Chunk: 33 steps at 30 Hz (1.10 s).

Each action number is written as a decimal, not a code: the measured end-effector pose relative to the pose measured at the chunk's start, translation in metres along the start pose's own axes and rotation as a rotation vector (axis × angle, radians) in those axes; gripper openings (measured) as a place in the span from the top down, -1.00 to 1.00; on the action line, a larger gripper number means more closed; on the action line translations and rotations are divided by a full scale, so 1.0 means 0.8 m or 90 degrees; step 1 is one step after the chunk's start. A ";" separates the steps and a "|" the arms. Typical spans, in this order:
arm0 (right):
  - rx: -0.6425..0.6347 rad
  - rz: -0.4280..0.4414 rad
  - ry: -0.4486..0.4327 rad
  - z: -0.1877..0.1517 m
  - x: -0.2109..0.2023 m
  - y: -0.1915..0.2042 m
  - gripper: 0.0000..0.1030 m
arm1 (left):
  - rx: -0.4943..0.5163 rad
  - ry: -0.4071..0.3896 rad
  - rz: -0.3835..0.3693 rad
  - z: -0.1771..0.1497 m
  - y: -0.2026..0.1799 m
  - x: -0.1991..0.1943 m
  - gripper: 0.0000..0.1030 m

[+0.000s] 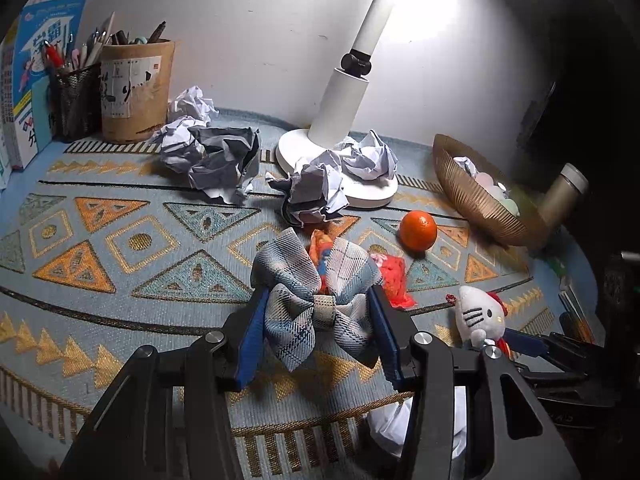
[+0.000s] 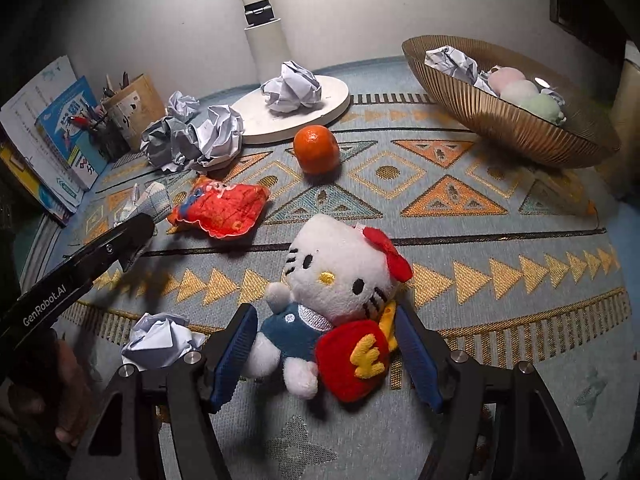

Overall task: Organize objects
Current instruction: 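Carry bow and Hello Kitty to the amber bowl and open both grippers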

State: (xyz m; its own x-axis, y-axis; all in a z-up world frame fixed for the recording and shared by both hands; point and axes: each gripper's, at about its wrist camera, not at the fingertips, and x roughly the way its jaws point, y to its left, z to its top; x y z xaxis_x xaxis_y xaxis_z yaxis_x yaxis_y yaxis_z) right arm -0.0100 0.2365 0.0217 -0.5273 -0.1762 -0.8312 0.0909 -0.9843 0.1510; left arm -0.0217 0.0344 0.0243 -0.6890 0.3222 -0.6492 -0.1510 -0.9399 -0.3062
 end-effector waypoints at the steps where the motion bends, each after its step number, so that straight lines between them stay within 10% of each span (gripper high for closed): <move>1: 0.007 -0.001 0.000 0.001 0.002 0.000 -0.37 | 0.001 0.001 0.000 0.000 0.000 0.000 0.11; 9: 0.083 0.019 -0.109 -0.012 -0.055 -0.039 -0.54 | 0.009 0.003 0.004 -0.002 -0.005 0.001 0.11; 19: 0.104 0.038 -0.024 -0.008 -0.006 -0.008 -0.55 | 0.018 0.000 0.010 -0.003 -0.009 0.001 0.11; 22: 0.097 -0.007 -0.029 0.007 0.008 0.000 -0.50 | 0.017 0.003 0.010 -0.002 -0.009 0.001 0.11; 27: 0.040 -0.027 -0.039 0.006 0.006 0.004 0.12 | 0.023 0.002 0.010 -0.001 -0.010 0.000 0.11; 33: 0.023 -0.053 -0.123 0.020 -0.065 -0.022 0.12 | 0.070 -0.004 0.017 0.019 -0.043 -0.020 0.11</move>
State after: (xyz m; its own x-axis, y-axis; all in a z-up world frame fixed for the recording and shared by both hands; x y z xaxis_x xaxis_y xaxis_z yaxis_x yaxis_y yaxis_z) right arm 0.0020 0.2632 0.0710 -0.6841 -0.0863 -0.7242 0.0116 -0.9941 0.1075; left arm -0.0162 0.0597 0.0559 -0.6985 0.2966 -0.6512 -0.2095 -0.9550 -0.2102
